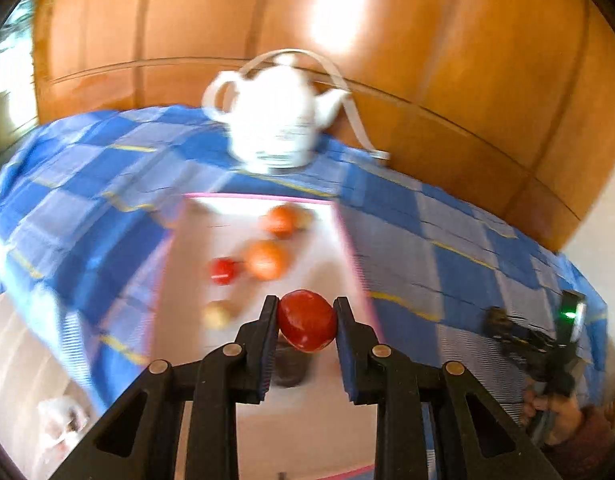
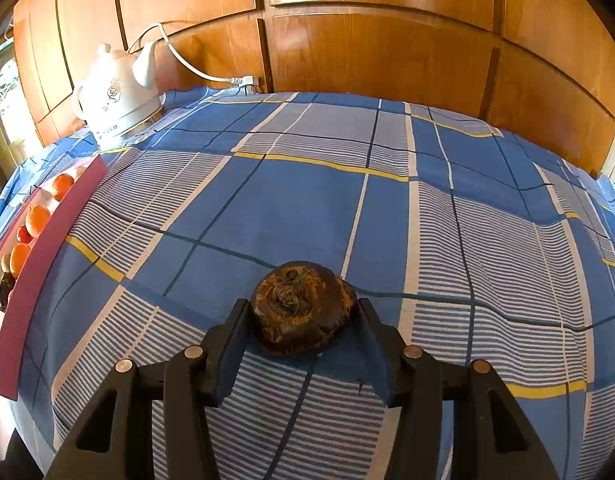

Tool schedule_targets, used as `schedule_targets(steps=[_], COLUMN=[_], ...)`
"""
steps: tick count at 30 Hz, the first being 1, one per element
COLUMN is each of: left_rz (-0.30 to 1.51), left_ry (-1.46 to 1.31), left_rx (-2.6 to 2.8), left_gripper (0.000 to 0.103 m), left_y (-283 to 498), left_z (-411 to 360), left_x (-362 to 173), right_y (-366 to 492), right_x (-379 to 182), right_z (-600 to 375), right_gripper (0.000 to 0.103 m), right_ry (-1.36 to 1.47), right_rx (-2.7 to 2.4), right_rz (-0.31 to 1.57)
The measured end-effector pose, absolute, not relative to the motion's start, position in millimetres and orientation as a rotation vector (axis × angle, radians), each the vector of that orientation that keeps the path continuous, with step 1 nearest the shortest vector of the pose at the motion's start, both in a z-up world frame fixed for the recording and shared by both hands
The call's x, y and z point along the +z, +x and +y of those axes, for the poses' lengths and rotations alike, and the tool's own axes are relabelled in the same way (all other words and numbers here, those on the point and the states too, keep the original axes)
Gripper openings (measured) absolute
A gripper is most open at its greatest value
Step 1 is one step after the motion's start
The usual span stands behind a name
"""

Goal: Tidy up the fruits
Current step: 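Carry the red tomato into the tray with the left gripper and release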

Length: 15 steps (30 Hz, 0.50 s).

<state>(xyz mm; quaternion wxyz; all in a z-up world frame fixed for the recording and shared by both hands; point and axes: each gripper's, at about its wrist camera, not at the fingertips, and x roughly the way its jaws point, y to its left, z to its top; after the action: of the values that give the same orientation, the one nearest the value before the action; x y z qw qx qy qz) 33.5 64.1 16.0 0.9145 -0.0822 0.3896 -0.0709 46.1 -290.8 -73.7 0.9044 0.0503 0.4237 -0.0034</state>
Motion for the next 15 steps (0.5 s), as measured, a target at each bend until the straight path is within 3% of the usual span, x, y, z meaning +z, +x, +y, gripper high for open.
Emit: schedule_targets(steps=[7,15], left_rz=[0.861,0.928], left_ry=[-0.176,-0.165], left_rx=[-0.049,-0.062], left_gripper=[0.027,0.027], left_y=[20,27], left_z=[105,95], left_x=[-8,-32], right_y=[46,46], right_x=[-74,-74], right_z=[-292,-291], right_gripper=[0.053,0.053], right_ry=[0.109,0.108], right_rx=[-0.004,-0.005], right_rz=[0.873,0.874])
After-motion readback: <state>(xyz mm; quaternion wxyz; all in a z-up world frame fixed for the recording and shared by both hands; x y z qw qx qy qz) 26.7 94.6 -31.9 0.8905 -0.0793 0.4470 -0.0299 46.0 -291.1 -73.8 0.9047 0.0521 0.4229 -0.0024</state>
